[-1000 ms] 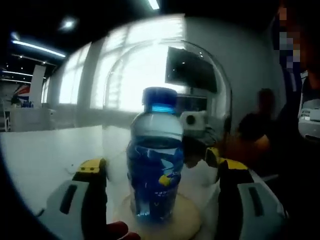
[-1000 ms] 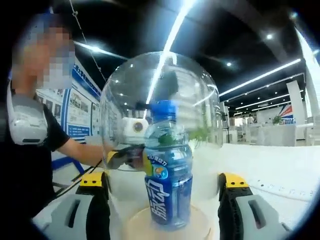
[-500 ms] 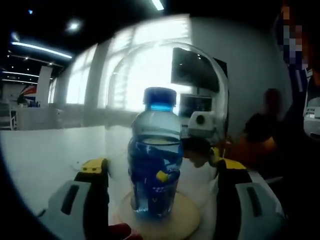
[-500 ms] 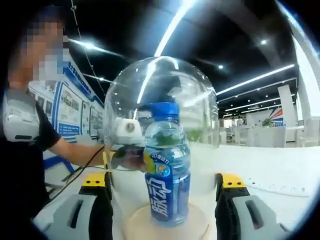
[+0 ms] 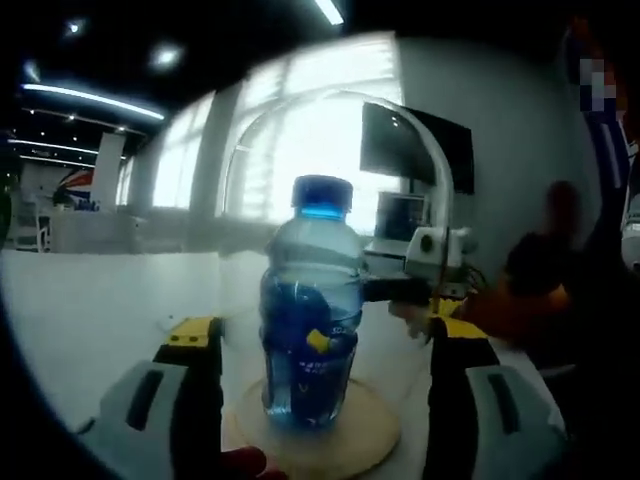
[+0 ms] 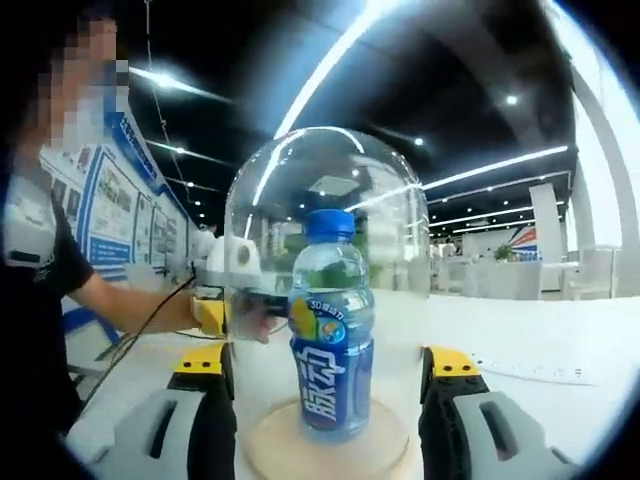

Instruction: Open the cover put in the Mizone put the cover back on

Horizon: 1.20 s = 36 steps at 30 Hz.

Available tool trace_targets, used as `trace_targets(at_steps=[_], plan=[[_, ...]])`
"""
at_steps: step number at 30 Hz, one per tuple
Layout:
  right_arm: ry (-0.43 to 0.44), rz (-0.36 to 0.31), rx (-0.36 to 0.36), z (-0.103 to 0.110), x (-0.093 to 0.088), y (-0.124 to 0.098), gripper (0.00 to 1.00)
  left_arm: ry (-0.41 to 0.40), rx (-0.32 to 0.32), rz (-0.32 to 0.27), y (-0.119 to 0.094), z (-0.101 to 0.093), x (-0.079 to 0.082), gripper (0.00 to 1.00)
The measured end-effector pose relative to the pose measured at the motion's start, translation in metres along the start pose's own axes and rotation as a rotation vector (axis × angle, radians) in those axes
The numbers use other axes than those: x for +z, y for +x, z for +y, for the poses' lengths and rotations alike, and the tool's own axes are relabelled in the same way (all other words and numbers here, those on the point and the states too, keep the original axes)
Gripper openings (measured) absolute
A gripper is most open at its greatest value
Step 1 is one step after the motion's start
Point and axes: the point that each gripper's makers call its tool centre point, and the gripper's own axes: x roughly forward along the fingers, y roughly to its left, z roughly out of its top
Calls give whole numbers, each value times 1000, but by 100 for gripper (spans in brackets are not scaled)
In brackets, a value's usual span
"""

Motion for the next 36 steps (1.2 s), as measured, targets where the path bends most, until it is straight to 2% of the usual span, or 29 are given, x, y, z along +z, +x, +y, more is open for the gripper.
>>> trace_targets(at_steps=[8,10,16,20,23,29,33,36], plan=[[29,18,-23,-2,-3,-8,59,-15,51,-15,-14,1,-5,61],[34,25,-25,-3,-3,-11,57,-47,63,-13,-21,1,-7,57],[63,1,-56,-1,-2,-21,49,-19,96,-18,-43,-4,-7,38],[66,-25,-89,3,3,-33,38,23,124,-2,-48,-7,-15,39],[68,-31,-98,10,7,-40,38,15,136,-10,-52,-11,-18,41],[41,-27,-105,24,6,-53,38,8,232,11,-58,-8,-34,41],[-21,8,-123,28,-1,-59,38,-23,228,4,-61,-16,-38,42],[-33,13,-132,31,-3,-63,38,-28,228,3,-64,-25,-38,42]])
